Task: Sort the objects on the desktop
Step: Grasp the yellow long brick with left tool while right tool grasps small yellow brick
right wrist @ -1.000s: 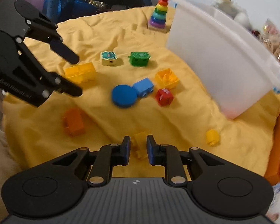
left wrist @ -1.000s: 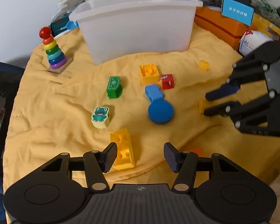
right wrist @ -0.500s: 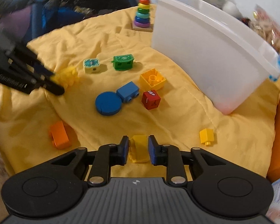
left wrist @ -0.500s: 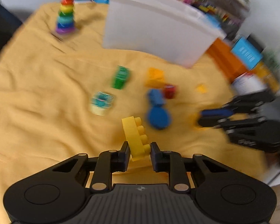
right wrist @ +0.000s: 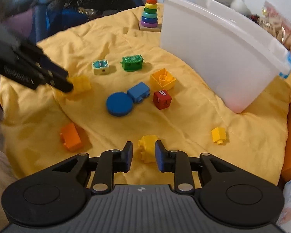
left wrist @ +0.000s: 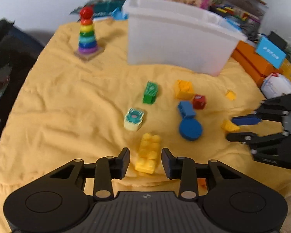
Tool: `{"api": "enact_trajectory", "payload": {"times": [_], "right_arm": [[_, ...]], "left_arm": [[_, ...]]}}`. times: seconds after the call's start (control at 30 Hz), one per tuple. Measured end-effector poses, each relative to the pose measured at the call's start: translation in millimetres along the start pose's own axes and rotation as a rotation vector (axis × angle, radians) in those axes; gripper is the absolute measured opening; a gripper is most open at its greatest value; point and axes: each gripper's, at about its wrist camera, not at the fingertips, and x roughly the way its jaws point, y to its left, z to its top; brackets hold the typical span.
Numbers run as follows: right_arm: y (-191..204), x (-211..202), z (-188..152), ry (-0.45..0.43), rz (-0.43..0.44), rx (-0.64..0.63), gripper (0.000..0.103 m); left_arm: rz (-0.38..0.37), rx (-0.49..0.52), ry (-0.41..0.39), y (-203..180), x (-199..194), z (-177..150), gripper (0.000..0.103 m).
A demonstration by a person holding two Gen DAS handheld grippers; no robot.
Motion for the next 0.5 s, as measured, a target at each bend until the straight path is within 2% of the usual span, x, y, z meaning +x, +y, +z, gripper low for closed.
{"api": "enact_trajectory", "payload": {"times": [0.07,0.13,0.17,0.37,0.43,0.47,0.5], "right_arm": [[0,8,1,0.021,-0.036,-0.03,0.032],[-8,11,1,0.028,0.001,0.022,0.019],[-14,10,3,0.034,0.025,0.068,0.017],[-29,9,3,0.023,0.088,0.25,0.018],[-27,15,-1,0.039,0.088,0.257,0.02],[-26,14,-3,0.025,0.085,0.255,0.02],[-26,13,-4,0.02,0.081,0.254,0.02]], "left_arm": [[-0.003,0.043,-0.013,-6,-1,2,0.043],[0.017,0.089,-0.007,-12,1,1,0.043],[0.028,0.111,-0.005,-15,4,1,0.043],[0.072,0.152,0.058,-18,27,-6,0.043],[0.044,0.121,0.06,-11,29,-7,0.035],[0.02,0.101,0.058,-10,29,-6,0.027],[-0.002,0.081,0.056,-7,27,-3,0.027]]}}
